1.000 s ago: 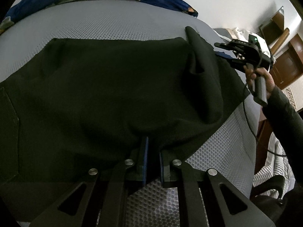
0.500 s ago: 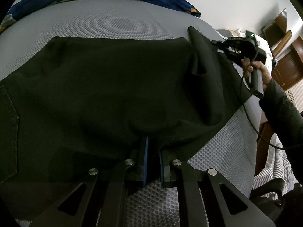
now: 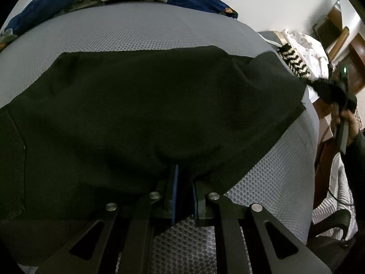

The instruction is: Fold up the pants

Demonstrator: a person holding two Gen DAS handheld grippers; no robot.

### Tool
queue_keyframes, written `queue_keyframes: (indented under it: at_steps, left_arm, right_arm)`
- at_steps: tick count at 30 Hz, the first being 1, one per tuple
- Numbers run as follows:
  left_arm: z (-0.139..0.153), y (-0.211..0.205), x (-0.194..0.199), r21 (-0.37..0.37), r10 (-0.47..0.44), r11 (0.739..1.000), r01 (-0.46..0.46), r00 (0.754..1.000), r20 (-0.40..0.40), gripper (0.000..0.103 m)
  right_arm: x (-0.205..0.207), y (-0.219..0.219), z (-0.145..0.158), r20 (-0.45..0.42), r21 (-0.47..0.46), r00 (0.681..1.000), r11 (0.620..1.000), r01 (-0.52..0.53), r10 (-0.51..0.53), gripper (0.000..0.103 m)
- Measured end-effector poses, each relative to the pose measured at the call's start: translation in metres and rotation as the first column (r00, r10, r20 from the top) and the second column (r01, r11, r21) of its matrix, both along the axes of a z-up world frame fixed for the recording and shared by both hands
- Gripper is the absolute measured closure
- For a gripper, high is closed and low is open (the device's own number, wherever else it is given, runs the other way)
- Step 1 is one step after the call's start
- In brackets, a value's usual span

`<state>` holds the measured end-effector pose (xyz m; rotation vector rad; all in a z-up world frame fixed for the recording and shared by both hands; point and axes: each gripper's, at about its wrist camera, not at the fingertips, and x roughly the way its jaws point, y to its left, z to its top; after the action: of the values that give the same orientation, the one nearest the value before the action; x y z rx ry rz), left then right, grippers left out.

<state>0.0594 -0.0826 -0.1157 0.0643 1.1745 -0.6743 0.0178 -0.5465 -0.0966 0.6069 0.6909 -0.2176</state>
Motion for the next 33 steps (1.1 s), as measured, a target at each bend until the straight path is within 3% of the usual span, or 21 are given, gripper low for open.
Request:
queue_keyframes:
  at_steps: [5, 17, 22, 24, 25, 29, 33]
  left_arm:
    - [0.0, -0.003, -0.002, 0.027, -0.019, 0.999, 0.019, 0.999, 0.026, 0.091]
    - [0.002, -0.01, -0.002, 0.061, -0.05, 0.997, 0.047, 0.998, 0.038, 0.088]
    - [0.012, -0.001, 0.0, 0.036, -0.05, 0.998, 0.049, 0.999, 0.002, 0.074]
    - [0.019, 0.005, -0.001, 0.018, -0.044, 0.999, 0.044, 0.999, 0.001, 0.057]
    - [0.023, 0.008, -0.002, 0.007, -0.041, 0.999, 0.041, 0.999, 0.003, 0.054]
    - [0.039, 0.017, -0.003, -0.034, -0.033, 0.999, 0.034, 0.999, 0.032, 0.049]
    - [0.041, 0.026, 0.01, -0.029, 0.051, 0.998, -0.05, 0.998, 0.045, 0.047]
  right_arm:
    - [-0.025, -0.007, -0.032, -0.07, 0.008, 0.996, 0.999, 0.047, -0.046, 0.101]
    - [-0.033, -0.011, -0.045, -0.086, 0.013, 0.994, 0.997, 0.072, -0.07, 0.099]
    - [-0.032, -0.017, -0.027, -0.084, 0.021, 0.995, 0.999, 0.05, -0.048, 0.089]
    - [-0.031, -0.021, -0.015, -0.062, 0.009, 0.997, 0.999, 0.045, -0.044, 0.087]
    - [-0.027, -0.024, -0.008, -0.052, 0.005, 0.998, 0.999, 0.034, -0.034, 0.084]
    - [0.005, -0.031, 0.013, -0.026, 0.011, 0.998, 0.998, -0.054, 0.055, 0.081]
    - [0.05, -0.029, 0.02, -0.035, 0.028, 0.987, 0.987, -0.157, 0.158, 0.074]
